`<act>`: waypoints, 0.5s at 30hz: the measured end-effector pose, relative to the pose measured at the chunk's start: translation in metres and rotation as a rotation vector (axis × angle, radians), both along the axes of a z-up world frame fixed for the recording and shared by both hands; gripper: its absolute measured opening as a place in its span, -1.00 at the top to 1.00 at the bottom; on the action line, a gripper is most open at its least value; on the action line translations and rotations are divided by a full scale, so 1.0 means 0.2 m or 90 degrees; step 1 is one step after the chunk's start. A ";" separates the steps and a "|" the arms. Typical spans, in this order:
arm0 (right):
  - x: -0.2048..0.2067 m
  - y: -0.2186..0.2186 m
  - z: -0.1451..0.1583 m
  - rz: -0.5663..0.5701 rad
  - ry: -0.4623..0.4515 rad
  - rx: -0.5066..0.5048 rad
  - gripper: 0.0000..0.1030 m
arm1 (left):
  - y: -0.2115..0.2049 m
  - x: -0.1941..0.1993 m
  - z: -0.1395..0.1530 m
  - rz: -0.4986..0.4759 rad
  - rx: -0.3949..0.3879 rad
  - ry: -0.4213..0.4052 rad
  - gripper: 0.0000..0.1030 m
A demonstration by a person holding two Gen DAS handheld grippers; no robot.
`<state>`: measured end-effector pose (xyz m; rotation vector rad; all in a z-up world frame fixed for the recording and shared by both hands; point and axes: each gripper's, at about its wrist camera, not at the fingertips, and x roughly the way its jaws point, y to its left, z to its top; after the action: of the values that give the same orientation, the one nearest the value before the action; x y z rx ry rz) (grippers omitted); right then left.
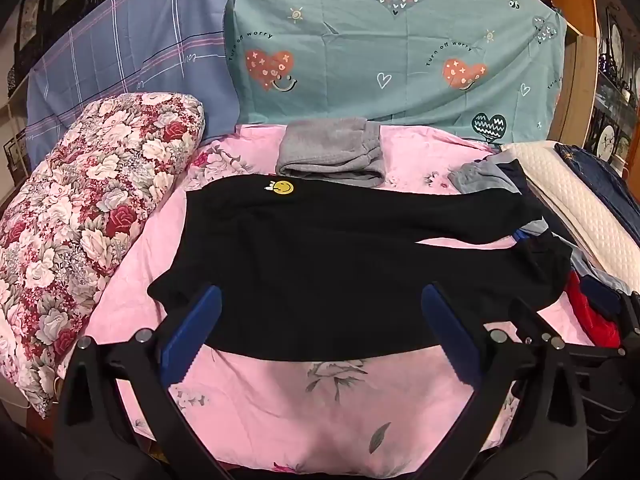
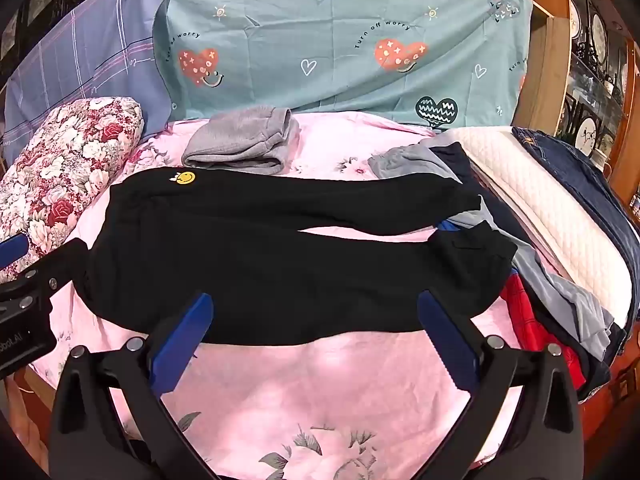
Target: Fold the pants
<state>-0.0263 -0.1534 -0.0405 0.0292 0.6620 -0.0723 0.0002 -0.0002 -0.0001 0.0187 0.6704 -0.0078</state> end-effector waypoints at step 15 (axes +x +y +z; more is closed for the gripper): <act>0.00 0.01 -0.01 0.002 0.000 -0.001 -0.97 | 0.02 -0.01 -0.02 0.002 -0.006 0.002 -0.96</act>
<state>-0.0262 -0.1508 -0.0417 0.0265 0.6614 -0.0700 -0.0011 0.0040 -0.0032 0.0094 0.6738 -0.0084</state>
